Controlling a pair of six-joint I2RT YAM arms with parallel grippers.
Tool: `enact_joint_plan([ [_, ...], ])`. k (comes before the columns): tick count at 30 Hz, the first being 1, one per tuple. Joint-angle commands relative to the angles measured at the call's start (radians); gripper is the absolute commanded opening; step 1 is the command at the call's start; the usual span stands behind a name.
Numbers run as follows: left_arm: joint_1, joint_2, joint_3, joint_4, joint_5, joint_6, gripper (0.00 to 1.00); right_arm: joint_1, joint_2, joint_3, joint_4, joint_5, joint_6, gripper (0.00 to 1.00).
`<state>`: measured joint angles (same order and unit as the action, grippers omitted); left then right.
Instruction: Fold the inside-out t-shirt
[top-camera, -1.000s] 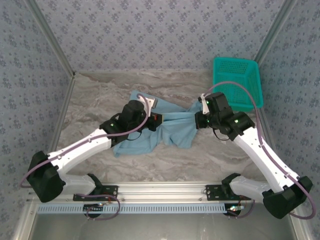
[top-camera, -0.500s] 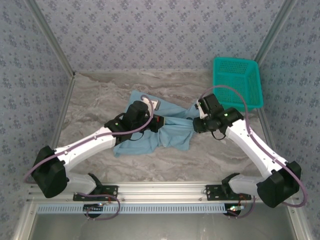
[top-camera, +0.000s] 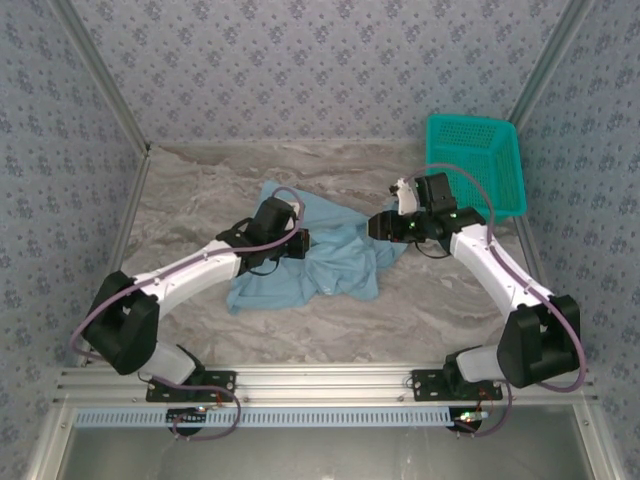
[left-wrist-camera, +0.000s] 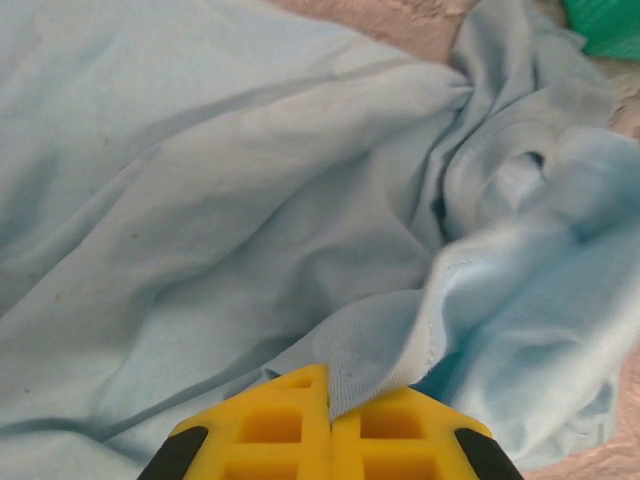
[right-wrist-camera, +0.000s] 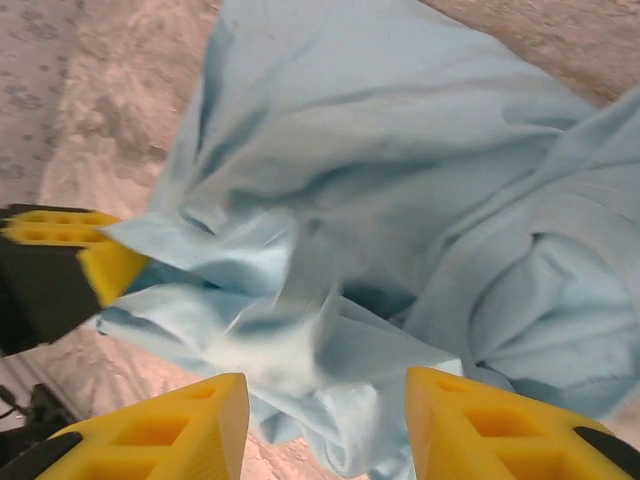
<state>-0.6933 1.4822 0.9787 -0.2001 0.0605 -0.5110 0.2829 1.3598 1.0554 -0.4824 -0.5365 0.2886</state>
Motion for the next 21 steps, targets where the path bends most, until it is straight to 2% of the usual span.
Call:
enact_joint_plan([
  [1, 0.004, 0.017, 0.025, -0.013, 0.037, -0.011, 0.0, 0.008, -0.019, -0.02, 0.078, -0.089, -0.026, 0.57],
  [4, 0.009, 0.028, 0.025, -0.009, 0.052, -0.009, 0.0, 0.011, -0.034, -0.058, 0.077, -0.02, -0.069, 0.62],
  [8, 0.012, 0.022, 0.019, -0.01, 0.058, -0.01, 0.0, 0.04, 0.006, -0.063, 0.088, 0.118, -0.121, 0.62],
  [13, 0.013, 0.008, -0.003, 0.01, 0.077, -0.017, 0.0, 0.094, 0.17, -0.004, 0.121, 0.183, -0.112, 0.6],
  [17, 0.012, -0.013, -0.022, 0.005, 0.083, -0.021, 0.0, 0.149, 0.308, 0.022, 0.101, 0.169, -0.098, 0.6],
  [19, 0.013, -0.029, -0.037, 0.003, 0.081, -0.024, 0.0, 0.17, 0.318, -0.004, 0.089, 0.158, -0.095, 0.51],
  [21, 0.014, -0.046, -0.052, -0.014, 0.078, -0.027, 0.0, 0.196, 0.257, -0.07, 0.098, 0.168, -0.087, 0.35],
])
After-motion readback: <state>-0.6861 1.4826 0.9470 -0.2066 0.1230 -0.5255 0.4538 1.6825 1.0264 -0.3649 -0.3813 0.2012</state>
